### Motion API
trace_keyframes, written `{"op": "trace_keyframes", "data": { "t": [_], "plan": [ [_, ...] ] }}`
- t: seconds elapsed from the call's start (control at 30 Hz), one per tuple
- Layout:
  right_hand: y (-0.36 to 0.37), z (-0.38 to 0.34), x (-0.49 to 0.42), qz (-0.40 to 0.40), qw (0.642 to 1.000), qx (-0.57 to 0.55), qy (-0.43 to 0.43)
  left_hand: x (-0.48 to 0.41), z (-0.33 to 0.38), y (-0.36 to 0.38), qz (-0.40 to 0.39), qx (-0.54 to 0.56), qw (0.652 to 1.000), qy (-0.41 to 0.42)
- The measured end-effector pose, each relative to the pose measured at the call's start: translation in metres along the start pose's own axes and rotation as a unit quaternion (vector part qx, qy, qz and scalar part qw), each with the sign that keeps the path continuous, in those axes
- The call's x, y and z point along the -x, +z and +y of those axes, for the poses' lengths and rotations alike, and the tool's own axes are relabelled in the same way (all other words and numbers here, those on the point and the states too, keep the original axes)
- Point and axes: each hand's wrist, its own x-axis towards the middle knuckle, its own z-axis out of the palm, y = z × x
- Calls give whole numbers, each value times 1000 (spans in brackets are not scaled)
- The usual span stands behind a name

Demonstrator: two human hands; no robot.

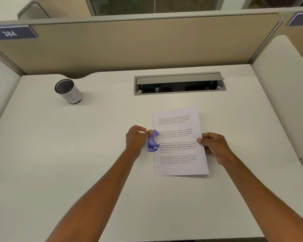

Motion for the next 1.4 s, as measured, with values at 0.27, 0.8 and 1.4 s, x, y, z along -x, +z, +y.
{"op": "trace_keyframes", "data": {
  "t": [0.27, 0.8, 1.4],
  "plan": [
    [-29, -2, 10, 13, 999, -24, -21, 10, -2, -9, -10, 26, 1000, 9],
    [-56, -8, 28, -30, 996, -68, -47, 32, 13, 6, -145, 16, 987, 62],
    [-72, -15, 21, -4, 997, -71, -40, 32, 39, 29, -161, 7, 984, 73]
  ]
}}
